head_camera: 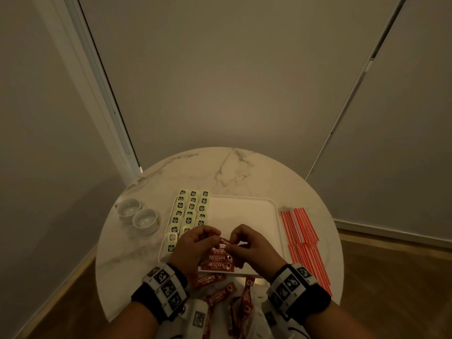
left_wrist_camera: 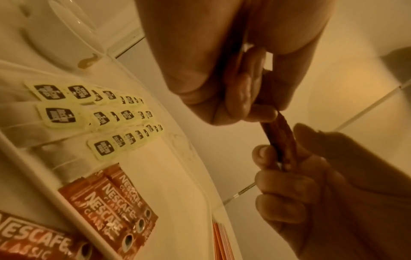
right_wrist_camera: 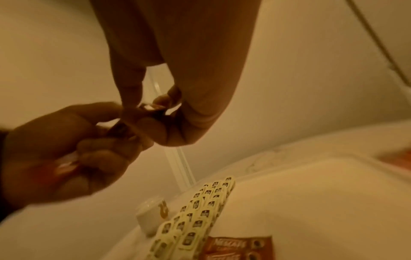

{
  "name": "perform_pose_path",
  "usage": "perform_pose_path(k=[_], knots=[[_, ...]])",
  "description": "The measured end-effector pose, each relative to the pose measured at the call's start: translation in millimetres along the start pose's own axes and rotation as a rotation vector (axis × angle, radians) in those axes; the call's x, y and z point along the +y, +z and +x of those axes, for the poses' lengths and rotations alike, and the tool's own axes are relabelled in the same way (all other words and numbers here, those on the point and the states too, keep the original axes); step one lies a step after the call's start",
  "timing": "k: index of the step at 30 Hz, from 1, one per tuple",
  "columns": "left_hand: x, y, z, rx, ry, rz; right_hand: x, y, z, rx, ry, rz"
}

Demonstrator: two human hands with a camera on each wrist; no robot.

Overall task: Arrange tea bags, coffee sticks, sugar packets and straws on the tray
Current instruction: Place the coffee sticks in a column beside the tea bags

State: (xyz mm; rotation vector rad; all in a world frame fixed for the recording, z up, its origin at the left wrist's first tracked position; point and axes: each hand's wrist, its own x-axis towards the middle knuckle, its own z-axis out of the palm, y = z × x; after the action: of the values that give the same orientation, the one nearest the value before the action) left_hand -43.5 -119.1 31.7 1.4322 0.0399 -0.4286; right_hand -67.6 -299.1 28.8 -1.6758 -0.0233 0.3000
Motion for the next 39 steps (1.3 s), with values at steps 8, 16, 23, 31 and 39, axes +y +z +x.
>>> perform_pose_path(k=[8, 16, 23, 31, 39], knots=[[1, -8, 2, 0.102, 0.028, 0.047, -1, 3, 4, -0.001, 0.07, 0.145], [1, -17, 17, 0.202, 0.016, 0.017, -14, 12, 9, -0.197, 0.183, -0.061], [11, -17, 25, 0.027, 0.141, 0.601, -20, -2, 25, -0.144, 0.146, -0.485], [10, -2, 25, -0.021, 0.07, 0.404, -20, 1, 34, 0.024, 0.169, 0.097], [-4, -5, 35, -0.073, 0.096, 0.525, -4, -14, 44, 0.016, 0.165, -0.06]])
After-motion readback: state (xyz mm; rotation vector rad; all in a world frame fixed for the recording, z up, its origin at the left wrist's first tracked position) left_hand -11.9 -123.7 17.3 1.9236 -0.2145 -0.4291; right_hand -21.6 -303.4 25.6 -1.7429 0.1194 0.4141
